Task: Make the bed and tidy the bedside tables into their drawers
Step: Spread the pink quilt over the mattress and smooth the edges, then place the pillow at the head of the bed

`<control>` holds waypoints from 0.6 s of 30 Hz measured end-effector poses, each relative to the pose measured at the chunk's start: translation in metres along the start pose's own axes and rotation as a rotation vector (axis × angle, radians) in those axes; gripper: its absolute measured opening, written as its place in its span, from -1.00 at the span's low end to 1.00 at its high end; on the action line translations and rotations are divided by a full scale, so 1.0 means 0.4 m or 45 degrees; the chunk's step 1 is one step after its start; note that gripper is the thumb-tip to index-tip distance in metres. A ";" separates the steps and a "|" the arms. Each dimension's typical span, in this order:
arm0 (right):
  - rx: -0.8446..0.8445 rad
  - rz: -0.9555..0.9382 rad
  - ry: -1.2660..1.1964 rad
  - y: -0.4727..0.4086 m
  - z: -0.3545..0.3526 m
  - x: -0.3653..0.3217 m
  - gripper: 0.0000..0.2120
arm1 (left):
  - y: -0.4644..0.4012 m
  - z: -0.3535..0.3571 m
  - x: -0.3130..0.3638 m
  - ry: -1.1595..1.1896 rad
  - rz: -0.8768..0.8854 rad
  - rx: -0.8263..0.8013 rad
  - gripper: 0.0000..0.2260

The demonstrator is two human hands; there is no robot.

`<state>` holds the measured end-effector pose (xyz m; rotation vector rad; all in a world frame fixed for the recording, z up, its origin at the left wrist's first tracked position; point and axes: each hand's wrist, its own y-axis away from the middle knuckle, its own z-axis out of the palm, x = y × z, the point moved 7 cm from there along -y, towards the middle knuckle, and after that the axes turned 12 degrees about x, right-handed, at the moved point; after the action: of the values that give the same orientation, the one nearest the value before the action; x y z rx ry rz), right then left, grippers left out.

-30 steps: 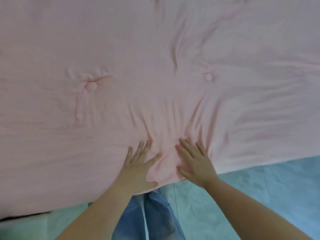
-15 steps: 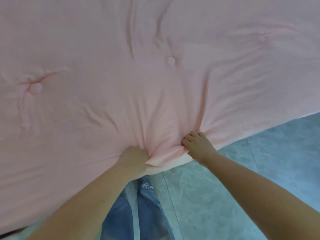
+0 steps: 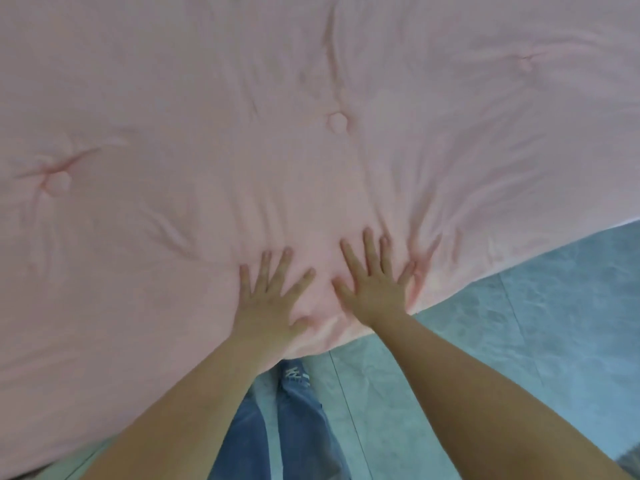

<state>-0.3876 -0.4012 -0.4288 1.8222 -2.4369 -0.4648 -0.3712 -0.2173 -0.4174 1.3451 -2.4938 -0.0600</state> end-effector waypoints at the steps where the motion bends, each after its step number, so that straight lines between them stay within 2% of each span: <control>1: -0.034 0.158 -0.052 0.032 0.026 0.025 -0.31 | 0.032 0.031 -0.003 -0.005 0.003 -0.056 -0.21; 3: -0.103 0.327 -0.138 0.121 0.063 0.038 -0.24 | 0.103 0.062 0.006 -0.014 0.049 -0.175 -0.11; 5: -0.229 0.353 -0.180 0.199 0.068 0.026 -0.19 | 0.163 0.075 0.027 0.024 0.059 -0.396 -0.13; 7: -0.371 0.332 -0.175 0.235 0.055 0.011 -0.16 | 0.195 0.058 0.041 0.154 0.007 -0.600 -0.31; 9: -0.487 0.357 -0.191 0.225 0.021 -0.016 -0.22 | 0.194 0.020 0.037 0.391 -0.166 -0.692 -0.58; 10: -0.521 0.349 -0.239 0.213 -0.013 -0.044 -0.29 | 0.190 -0.020 0.030 0.537 -0.309 -0.684 -0.65; 12: -0.557 0.286 -0.355 0.189 -0.084 -0.114 -0.48 | 0.186 -0.108 0.007 0.740 -0.540 -0.538 -0.70; 15: -0.597 0.178 -0.459 0.180 -0.200 -0.238 -0.60 | 0.205 -0.261 -0.062 0.833 -0.704 -0.211 -0.79; 18: -0.621 0.015 -0.440 0.185 -0.284 -0.368 -0.65 | 0.256 -0.390 -0.122 0.913 -0.827 -0.051 -0.82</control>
<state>-0.3865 -0.2660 -0.2812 1.6174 -2.2352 -1.3331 -0.3844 -0.1032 -0.2624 1.7177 -1.4170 0.1951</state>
